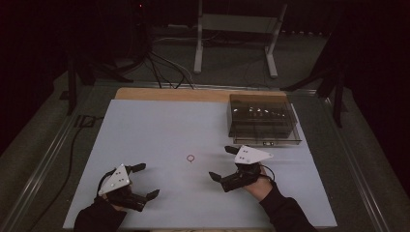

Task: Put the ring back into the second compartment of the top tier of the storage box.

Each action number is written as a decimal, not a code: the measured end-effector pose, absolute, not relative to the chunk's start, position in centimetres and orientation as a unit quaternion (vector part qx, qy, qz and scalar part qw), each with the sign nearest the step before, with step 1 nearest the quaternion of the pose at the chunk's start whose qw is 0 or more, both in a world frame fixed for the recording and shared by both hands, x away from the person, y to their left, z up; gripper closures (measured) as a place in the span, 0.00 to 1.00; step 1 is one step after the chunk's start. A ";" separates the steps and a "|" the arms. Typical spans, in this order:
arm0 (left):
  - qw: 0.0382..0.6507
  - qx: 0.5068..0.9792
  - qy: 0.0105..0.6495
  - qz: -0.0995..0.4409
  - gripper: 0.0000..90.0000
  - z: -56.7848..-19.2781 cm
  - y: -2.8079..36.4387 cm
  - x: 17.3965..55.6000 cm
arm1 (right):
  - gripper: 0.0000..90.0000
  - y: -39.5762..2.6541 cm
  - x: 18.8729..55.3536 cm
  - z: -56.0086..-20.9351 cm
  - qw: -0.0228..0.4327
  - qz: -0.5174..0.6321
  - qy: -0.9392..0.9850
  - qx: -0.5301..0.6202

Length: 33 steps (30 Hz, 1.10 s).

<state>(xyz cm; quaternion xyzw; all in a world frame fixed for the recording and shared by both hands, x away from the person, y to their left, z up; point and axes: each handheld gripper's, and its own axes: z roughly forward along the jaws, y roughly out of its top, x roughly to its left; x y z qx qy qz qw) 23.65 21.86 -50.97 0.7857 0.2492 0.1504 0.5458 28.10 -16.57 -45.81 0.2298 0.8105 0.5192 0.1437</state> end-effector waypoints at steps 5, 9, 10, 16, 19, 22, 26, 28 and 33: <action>0.545 0.786 0.248 0.150 0.01 -51.0 21.9 23.6 | 0.00 -15.8 28.5 -46.0 0.141 0.515 0.815 0.226; 0.548 0.784 0.248 0.151 0.01 -50.9 21.9 23.6 | 0.00 -15.2 28.9 -46.2 0.139 0.514 0.816 0.227; 0.547 0.785 0.248 0.151 0.01 -50.9 21.9 23.6 | 0.00 -15.1 29.0 -46.2 0.139 0.513 0.816 0.227; 0.547 0.785 0.248 0.150 0.01 -50.9 21.9 23.6 | 0.00 -14.5 29.5 -46.4 0.138 0.509 0.818 0.229; 0.546 0.785 0.249 0.150 0.01 -50.9 21.9 23.6 | 0.00 -14.3 29.7 -46.5 0.136 0.507 0.820 0.231; 0.550 0.783 0.248 0.149 0.01 -50.9 21.9 23.6 | 0.00 -14.1 30.0 -46.5 0.136 0.506 0.819 0.234; 0.550 0.783 0.248 0.151 0.01 -50.9 21.9 23.6 | 0.00 -13.6 30.3 -46.7 0.138 0.499 0.821 0.239; 0.550 0.783 0.247 0.150 0.01 -50.9 21.9 23.6 | 0.00 -13.3 30.5 -46.8 0.135 0.498 0.822 0.240; 0.550 0.783 0.247 0.152 0.01 -50.9 21.9 23.6 | 0.00 -12.4 31.0 -46.9 0.130 0.496 0.824 0.242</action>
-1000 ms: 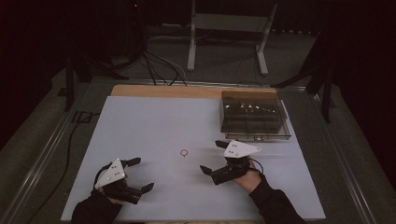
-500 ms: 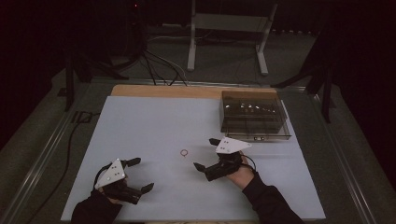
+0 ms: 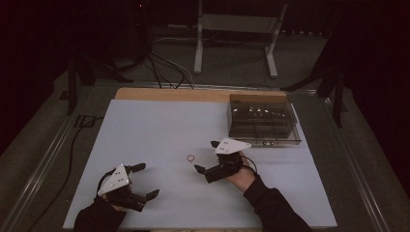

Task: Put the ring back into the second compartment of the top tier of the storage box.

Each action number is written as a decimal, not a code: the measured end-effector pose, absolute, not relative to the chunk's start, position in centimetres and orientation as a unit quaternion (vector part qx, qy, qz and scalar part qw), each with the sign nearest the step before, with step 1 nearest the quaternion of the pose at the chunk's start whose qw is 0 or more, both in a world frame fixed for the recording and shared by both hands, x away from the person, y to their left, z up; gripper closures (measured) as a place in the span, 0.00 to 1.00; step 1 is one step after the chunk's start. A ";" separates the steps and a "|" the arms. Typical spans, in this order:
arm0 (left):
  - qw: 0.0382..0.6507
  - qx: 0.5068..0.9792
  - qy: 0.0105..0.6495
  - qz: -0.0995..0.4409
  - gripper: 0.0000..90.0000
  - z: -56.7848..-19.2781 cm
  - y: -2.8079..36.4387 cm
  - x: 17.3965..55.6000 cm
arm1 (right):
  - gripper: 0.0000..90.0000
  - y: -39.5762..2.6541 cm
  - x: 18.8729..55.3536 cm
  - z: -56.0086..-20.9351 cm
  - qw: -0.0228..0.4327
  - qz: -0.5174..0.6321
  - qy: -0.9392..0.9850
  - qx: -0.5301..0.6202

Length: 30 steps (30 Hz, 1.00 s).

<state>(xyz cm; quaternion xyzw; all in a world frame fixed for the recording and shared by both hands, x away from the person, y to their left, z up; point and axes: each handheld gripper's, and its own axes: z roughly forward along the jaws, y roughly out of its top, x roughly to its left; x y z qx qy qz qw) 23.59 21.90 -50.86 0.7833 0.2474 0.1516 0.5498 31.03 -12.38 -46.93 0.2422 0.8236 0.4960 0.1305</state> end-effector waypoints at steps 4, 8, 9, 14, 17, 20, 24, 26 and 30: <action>0.548 0.785 0.248 0.151 0.01 -50.9 21.9 23.6 | 0.00 -11.7 31.4 -47.3 0.125 0.492 0.825 0.247; 0.549 0.784 0.248 0.148 0.01 -50.9 21.9 23.6 | 0.00 -11.1 31.9 -47.6 0.125 0.489 0.826 0.253; 0.549 0.784 0.248 0.148 0.01 -51.0 21.9 23.6 | 0.00 -11.0 32.1 -47.7 0.125 0.487 0.825 0.256; 0.550 0.784 0.248 0.149 0.01 -50.9 21.9 23.6 | 0.00 -10.6 32.8 -48.0 0.122 0.482 0.826 0.268; 0.551 0.783 0.248 0.148 0.01 -50.9 21.9 23.7 | 0.00 -10.2 33.2 -48.1 0.121 0.480 0.826 0.271; 0.550 0.784 0.248 0.149 0.01 -50.9 21.9 23.6 | 0.00 -10.0 33.4 -48.2 0.125 0.476 0.827 0.273; 0.550 0.784 0.247 0.150 0.01 -50.9 22.0 23.6 | 0.01 -9.6 33.9 -48.4 0.121 0.473 0.827 0.279; 0.550 0.784 0.248 0.148 0.01 -50.9 22.0 23.6 | 0.03 -9.4 34.1 -48.5 0.121 0.470 0.827 0.284; 0.551 0.783 0.249 0.148 0.01 -50.9 22.0 23.7 | 0.04 -9.1 34.6 -49.0 0.116 0.459 0.829 0.297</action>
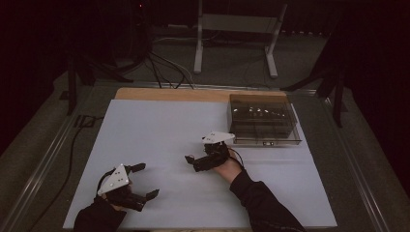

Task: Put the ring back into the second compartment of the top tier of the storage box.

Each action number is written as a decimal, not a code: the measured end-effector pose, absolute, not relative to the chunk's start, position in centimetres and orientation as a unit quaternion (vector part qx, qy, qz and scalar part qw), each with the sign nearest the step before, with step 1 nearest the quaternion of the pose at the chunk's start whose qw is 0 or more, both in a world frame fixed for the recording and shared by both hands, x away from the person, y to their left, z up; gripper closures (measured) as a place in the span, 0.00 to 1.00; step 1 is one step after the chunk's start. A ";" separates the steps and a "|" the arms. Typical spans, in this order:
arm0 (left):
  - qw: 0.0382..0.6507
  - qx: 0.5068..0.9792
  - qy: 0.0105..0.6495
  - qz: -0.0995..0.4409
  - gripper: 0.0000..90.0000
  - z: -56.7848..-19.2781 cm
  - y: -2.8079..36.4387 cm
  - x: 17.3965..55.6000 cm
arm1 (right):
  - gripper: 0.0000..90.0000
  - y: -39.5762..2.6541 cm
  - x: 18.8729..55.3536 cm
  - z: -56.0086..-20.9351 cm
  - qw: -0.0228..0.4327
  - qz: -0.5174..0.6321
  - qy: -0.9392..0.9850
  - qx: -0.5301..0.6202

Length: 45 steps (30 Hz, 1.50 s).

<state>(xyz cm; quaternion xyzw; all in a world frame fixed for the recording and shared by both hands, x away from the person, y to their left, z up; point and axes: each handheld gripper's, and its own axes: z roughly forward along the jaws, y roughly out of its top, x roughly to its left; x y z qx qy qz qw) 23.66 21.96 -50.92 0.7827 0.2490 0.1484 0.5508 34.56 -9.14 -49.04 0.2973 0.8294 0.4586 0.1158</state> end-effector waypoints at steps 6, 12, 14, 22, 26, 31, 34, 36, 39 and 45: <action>0.550 0.783 0.249 0.148 0.01 -50.9 21.9 23.7 | 0.06 -8.8 35.0 -49.5 0.120 0.440 0.834 0.312; 0.550 0.782 0.251 0.149 0.01 -51.0 21.9 23.7 | 0.11 -8.5 35.4 -50.0 0.111 0.421 0.843 0.317; 0.548 0.784 0.250 0.149 0.01 -51.0 21.9 23.7 | 0.13 -8.4 35.5 -50.1 0.114 0.416 0.844 0.319; 0.549 0.783 0.252 0.149 0.01 -51.0 22.0 23.7 | 0.26 -8.1 36.1 -50.9 0.108 0.402 0.847 0.329; 0.548 0.784 0.251 0.149 0.01 -51.0 21.9 23.7 | 0.36 -8.0 36.4 -51.2 0.103 0.397 0.849 0.334; 0.550 0.783 0.251 0.149 0.01 -51.0 21.9 23.7 | 0.46 -8.0 36.6 -51.3 0.095 0.394 0.850 0.337; 0.547 0.785 0.250 0.148 0.01 -51.0 21.9 23.7 | 0.52 -7.6 36.6 -51.5 0.106 0.384 0.853 0.337; 0.548 0.784 0.250 0.149 0.01 -51.0 21.9 23.7 | 0.58 -7.4 36.6 -51.7 0.110 0.375 0.856 0.339; 0.546 0.786 0.250 0.149 0.01 -51.0 21.9 23.7 | 0.64 -7.3 36.6 -52.0 0.106 0.370 0.858 0.340; 0.546 0.786 0.250 0.148 0.01 -51.0 21.9 23.7 | 0.76 -7.3 36.8 -52.5 0.105 0.358 0.860 0.348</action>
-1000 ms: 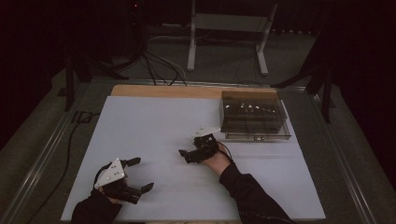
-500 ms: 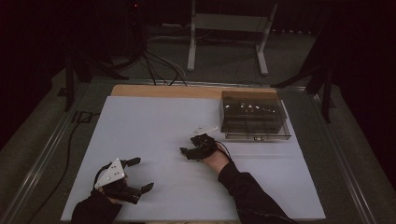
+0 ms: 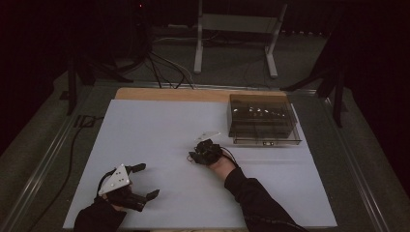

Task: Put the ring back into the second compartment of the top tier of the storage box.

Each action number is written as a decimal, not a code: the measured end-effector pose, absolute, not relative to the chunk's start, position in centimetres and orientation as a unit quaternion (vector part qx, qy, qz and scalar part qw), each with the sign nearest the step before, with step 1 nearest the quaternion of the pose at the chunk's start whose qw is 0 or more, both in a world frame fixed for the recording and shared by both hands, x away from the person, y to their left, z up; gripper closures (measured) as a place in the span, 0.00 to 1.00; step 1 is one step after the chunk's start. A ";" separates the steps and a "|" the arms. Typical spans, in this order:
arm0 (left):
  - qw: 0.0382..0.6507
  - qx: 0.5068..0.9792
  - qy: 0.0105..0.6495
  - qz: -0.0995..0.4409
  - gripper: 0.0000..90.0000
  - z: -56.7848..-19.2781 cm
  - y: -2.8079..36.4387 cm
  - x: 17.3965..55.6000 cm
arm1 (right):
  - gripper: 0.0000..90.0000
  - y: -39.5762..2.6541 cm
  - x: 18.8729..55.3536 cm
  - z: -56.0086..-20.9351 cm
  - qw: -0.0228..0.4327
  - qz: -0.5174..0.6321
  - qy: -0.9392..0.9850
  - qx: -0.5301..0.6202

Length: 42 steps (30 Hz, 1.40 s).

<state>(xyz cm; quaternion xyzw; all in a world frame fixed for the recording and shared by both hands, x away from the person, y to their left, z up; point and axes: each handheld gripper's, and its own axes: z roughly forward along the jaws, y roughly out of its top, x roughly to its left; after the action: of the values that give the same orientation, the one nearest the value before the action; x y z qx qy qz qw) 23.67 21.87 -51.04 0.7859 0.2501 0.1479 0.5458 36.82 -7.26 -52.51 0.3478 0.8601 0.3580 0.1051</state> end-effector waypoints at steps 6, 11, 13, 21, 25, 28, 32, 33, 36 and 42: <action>0.546 0.786 0.251 0.147 0.01 -51.0 21.9 23.7 | 0.83 -7.0 36.7 -52.4 0.102 0.355 0.865 0.340; 0.545 0.787 0.251 0.147 0.01 -51.1 21.9 23.7 | 0.87 -7.0 36.8 -52.4 0.098 0.352 0.865 0.344; 0.545 0.786 0.250 0.147 0.01 -51.1 21.8 23.7 | 0.92 -7.1 37.0 -52.4 0.092 0.353 0.865 0.345; 0.547 0.786 0.250 0.146 0.01 -51.0 21.8 23.7 | 0.96 -7.2 37.1 -52.3 0.088 0.349 0.867 0.344; 0.545 0.787 0.250 0.145 0.01 -51.1 21.8 23.7 | 0.96 -7.2 37.1 -52.2 0.091 0.345 0.871 0.338; 0.544 0.788 0.249 0.145 0.01 -51.1 21.8 23.7 | 0.96 -7.3 37.0 -51.9 0.095 0.348 0.870 0.336; 0.546 0.787 0.249 0.145 0.01 -51.1 21.8 23.7 | 0.96 -7.3 37.0 -51.6 0.098 0.349 0.870 0.334; 0.545 0.788 0.249 0.145 0.01 -51.1 21.8 23.7 | 0.96 -7.3 37.0 -51.5 0.098 0.350 0.870 0.335; 0.545 0.788 0.249 0.145 0.01 -51.1 21.8 23.7 | 0.96 -7.4 37.0 -51.3 0.100 0.352 0.869 0.334; 0.545 0.788 0.249 0.145 0.01 -51.1 21.8 23.7 | 0.96 -7.6 36.9 -50.6 0.103 0.358 0.866 0.333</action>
<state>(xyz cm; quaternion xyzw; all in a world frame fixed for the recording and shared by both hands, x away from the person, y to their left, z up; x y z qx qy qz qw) 23.71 21.79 -51.08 0.7877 0.2489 0.1448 0.5447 36.88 -7.60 -50.64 0.3328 0.8664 0.3577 0.1034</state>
